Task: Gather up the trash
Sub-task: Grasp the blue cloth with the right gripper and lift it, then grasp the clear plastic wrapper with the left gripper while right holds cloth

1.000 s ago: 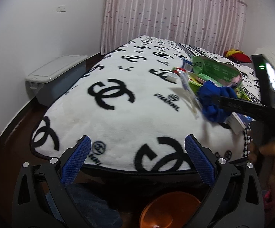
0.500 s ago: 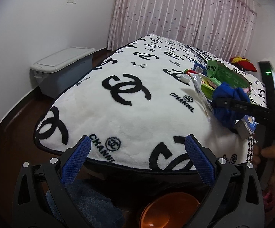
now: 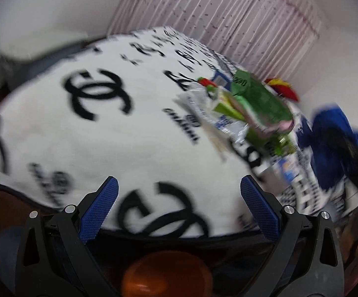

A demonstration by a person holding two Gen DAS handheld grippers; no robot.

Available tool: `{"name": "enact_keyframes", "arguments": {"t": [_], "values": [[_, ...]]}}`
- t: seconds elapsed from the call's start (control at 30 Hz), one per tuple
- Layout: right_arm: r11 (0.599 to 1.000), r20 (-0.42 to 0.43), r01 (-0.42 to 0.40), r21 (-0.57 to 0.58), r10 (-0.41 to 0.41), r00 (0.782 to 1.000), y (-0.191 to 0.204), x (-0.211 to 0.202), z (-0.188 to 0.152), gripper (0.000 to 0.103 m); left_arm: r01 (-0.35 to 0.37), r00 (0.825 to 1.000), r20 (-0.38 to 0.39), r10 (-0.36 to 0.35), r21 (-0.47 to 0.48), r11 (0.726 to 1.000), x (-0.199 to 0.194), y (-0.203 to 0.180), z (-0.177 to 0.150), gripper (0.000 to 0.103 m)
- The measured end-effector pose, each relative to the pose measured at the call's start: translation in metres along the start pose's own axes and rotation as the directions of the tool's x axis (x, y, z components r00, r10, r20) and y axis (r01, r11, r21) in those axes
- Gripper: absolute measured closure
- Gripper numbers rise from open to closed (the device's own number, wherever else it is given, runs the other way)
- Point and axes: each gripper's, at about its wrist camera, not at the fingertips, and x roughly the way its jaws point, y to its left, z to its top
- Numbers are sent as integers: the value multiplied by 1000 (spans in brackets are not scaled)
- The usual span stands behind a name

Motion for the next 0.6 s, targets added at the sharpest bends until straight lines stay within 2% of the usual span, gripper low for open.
{"name": "enact_keyframes", "arguments": {"t": [0.03, 0.27, 0.4, 0.5, 0.53, 0.57, 0.6], "values": [[1000, 19, -2, -1, 2, 1000, -2, -12, -2, 41, 41, 999, -5, -41, -29, 999, 8, -1, 6, 6], [999, 77, 14, -33, -11, 997, -6, -63, -16, 40, 59, 997, -45, -65, -117, 991, 67, -25, 57, 6], [1000, 65, 7, -28, -5, 998, -12, -69, -26, 40, -13, 992, -125, 0, -105, 994, 108, -41, 79, 7], [1000, 60, 14, -17, -13, 998, -18, -71, -33, 40, -115, 980, -173, 103, -61, 992, 132, -47, 82, 9], [1000, 59, 15, -15, -14, 998, -20, -71, -34, 40, -132, 978, -172, 122, -45, 990, 132, -48, 80, 18], [1000, 57, 15, -11, -14, 998, -21, -71, -35, 40, -171, 973, -160, 166, -12, 985, 132, -49, 77, 41], [1000, 56, 13, -5, -13, 998, -23, -71, -37, 40, -208, 967, -142, 211, 32, 978, 131, -52, 75, 51]]}}
